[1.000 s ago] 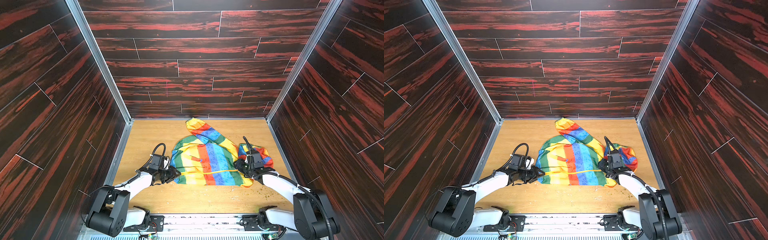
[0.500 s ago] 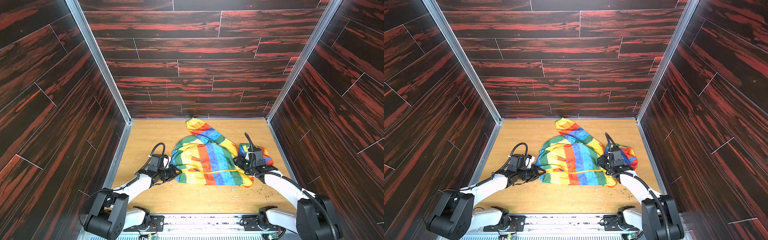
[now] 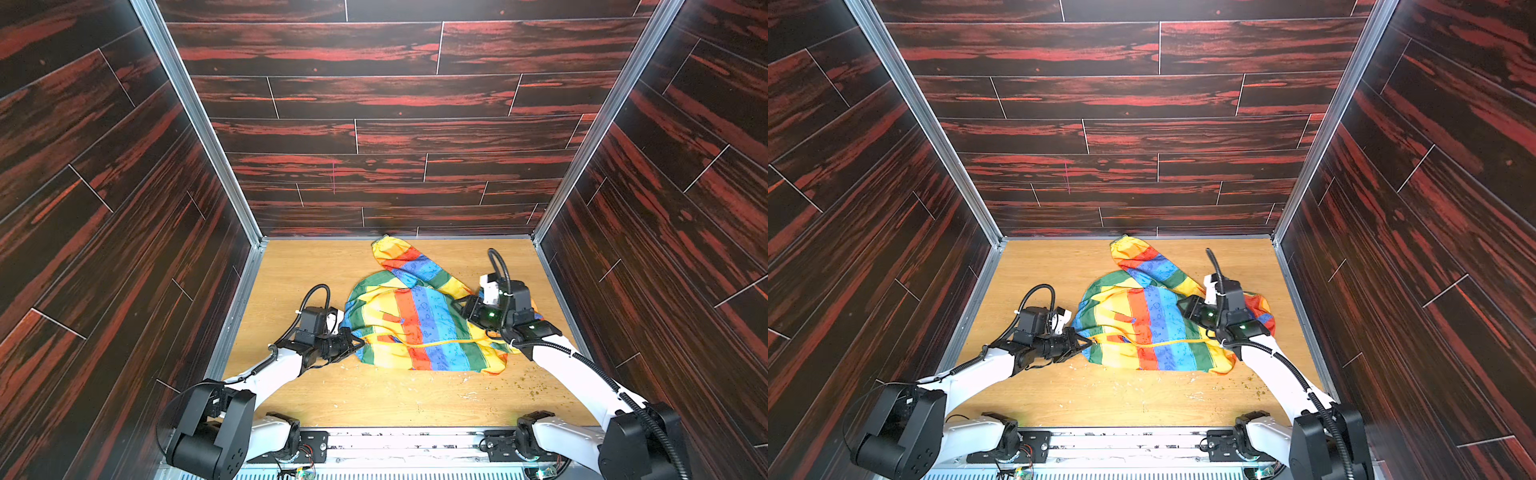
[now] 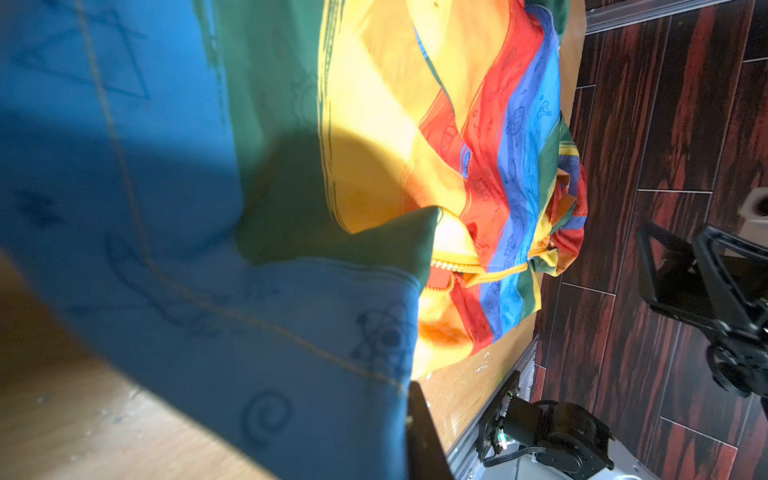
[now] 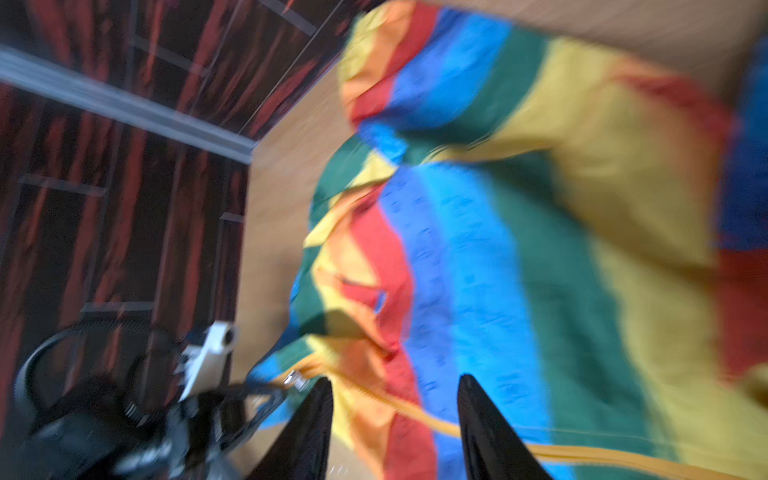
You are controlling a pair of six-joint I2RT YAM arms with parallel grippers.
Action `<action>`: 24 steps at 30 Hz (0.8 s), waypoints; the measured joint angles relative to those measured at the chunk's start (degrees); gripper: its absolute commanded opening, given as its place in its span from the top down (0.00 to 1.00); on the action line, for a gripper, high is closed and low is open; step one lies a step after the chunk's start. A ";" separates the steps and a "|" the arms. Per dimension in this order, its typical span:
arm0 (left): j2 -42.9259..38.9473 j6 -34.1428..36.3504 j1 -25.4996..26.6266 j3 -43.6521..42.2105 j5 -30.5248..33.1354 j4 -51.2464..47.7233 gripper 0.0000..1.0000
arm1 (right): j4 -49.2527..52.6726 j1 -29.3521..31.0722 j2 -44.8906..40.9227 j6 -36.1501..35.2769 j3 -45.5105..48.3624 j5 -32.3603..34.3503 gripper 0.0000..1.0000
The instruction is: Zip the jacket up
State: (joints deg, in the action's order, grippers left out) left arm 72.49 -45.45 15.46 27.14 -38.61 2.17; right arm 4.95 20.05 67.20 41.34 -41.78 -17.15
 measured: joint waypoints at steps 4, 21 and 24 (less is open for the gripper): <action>-0.02 0.61 0.00 1.01 -0.72 -0.92 1.00 | -2.93 7.10 2.84 -0.07 -1.84 -4.39 0.53; -2.25 4.09 2.23 8.46 -7.04 -2.49 1.00 | -34.77 17.11 15.76 21.03 3.61 -14.60 0.50; -1.46 4.09 3.37 9.22 -7.72 -2.10 1.00 | -39.32 17.73 17.46 24.85 4.50 -14.56 0.50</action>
State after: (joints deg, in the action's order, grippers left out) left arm 71.02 -41.36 18.83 36.36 -46.33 0.08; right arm -34.37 37.78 84.66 66.19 -37.28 -31.70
